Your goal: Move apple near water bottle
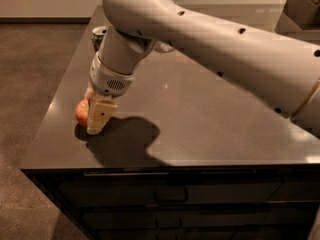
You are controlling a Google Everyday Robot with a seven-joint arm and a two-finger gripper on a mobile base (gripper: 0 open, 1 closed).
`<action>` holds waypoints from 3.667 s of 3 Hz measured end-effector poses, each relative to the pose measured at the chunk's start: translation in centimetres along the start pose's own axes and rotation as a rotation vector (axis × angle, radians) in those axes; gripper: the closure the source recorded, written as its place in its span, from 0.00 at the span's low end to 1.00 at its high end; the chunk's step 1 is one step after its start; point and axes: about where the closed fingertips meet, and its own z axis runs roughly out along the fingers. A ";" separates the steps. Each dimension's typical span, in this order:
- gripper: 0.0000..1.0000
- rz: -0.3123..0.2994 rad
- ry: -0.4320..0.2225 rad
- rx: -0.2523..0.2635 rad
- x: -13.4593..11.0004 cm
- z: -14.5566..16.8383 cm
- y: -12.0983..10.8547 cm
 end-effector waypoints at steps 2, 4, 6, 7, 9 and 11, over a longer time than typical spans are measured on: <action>0.95 0.147 -0.040 0.068 2.2 -4.1 -3.7; 1.00 0.448 -0.072 0.243 8.4 -9.3 -10.7; 1.00 0.641 -0.096 0.395 14.6 -13.0 -15.8; 1.00 0.704 -0.106 0.502 17.6 -13.9 -17.8; 1.00 0.723 -0.152 0.582 21.2 -14.6 -20.1; 0.60 0.739 -0.167 0.593 23.8 -14.7 -21.8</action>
Offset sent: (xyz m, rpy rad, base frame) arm 0.0828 -0.0585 0.0451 0.0628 0.0287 -0.2964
